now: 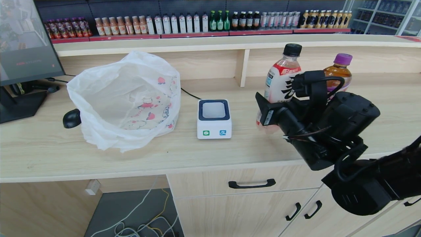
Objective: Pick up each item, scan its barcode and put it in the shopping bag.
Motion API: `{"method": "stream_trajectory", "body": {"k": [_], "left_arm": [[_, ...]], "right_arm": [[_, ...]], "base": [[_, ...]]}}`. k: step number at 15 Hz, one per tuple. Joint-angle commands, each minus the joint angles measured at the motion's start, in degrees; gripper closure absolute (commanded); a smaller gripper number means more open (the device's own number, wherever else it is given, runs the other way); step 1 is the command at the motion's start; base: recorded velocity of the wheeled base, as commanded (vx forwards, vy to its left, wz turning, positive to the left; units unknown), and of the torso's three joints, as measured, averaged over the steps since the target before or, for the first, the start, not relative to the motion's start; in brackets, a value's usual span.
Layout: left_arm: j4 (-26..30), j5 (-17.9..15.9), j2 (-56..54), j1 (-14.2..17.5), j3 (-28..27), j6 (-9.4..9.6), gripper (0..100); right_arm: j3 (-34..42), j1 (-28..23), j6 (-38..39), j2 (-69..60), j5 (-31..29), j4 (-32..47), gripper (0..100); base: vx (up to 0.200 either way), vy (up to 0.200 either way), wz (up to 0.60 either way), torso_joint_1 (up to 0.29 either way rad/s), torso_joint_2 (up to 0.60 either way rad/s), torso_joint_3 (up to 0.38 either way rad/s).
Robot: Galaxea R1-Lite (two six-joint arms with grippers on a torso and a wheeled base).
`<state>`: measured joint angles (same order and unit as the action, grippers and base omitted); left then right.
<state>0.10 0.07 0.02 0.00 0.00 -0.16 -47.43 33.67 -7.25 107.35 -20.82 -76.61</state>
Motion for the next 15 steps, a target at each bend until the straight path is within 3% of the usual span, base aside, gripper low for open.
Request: {"method": "stream_trajectory", "body": {"k": [1,8,15], "left_arm": [[0.0,0.0,0.0,0.0,0.0,-0.02,0],[0.0,0.0,0.0,0.0,0.0,-0.02,0],[0.0,0.0,0.0,0.0,0.0,-0.02,0]], "right_arm": [[4.3,0.5,0.0,-5.3,0.2,0.0,100],[22.1,1.6,0.0,-19.5,3.7,0.1,100],[28.1,4.1,0.2,-26.4,5.1,0.4,100]], "base": [[0.000,0.000,0.00,0.000,0.00,0.000],[0.000,0.000,0.00,0.000,0.00,0.000],[0.000,0.000,0.00,0.000,0.00,0.000]]}}
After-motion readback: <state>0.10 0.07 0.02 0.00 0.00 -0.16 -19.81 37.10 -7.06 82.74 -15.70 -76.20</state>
